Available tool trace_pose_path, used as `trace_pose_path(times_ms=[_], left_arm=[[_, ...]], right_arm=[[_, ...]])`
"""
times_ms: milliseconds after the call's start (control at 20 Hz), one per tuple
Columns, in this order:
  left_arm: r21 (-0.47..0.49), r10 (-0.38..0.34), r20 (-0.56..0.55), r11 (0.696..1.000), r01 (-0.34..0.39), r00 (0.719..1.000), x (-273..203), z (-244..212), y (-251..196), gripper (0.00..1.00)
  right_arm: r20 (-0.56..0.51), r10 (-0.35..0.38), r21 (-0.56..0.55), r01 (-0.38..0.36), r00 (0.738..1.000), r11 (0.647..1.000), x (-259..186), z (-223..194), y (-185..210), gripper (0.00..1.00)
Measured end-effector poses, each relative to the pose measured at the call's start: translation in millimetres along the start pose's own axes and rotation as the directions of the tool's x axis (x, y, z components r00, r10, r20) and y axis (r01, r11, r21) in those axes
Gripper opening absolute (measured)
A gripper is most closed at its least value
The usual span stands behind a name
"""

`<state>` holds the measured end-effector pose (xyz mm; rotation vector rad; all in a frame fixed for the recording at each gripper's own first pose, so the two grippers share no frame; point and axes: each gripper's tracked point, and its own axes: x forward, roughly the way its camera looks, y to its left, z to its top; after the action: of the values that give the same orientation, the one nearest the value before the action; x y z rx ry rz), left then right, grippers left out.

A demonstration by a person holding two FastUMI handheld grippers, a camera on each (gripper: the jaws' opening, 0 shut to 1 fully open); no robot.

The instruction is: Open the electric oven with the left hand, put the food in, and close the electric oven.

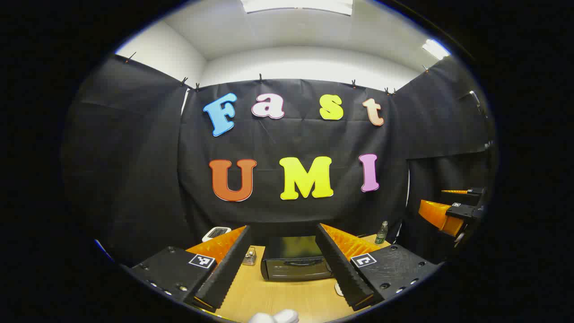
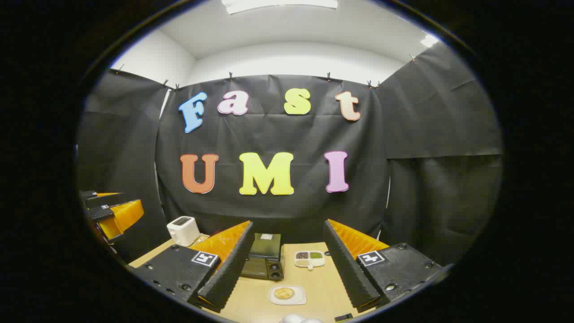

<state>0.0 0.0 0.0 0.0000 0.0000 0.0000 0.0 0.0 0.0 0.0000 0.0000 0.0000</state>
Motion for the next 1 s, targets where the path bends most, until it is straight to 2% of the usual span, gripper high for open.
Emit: trace_pose_path(times_ms=[800, 1000], left_arm=[[0.035, 0.009, 0.000, 0.999, -0.009, 1.000, 13.2, 1.3, 1.9, 0.94], [0.035, -0.006, -0.004, 0.999, 0.006, 1.000, 19.9, -18.4, -3.7, 0.94]], right_arm=[[0.004, -0.003, -0.005, 0.003, 1.000, 1.000, 10.6, 2.0, -6.6, 0.97], [0.011, -0.012, 0.003, 0.012, 1.000, 1.000, 13.9, 2.6, -10.0, 0.97]])
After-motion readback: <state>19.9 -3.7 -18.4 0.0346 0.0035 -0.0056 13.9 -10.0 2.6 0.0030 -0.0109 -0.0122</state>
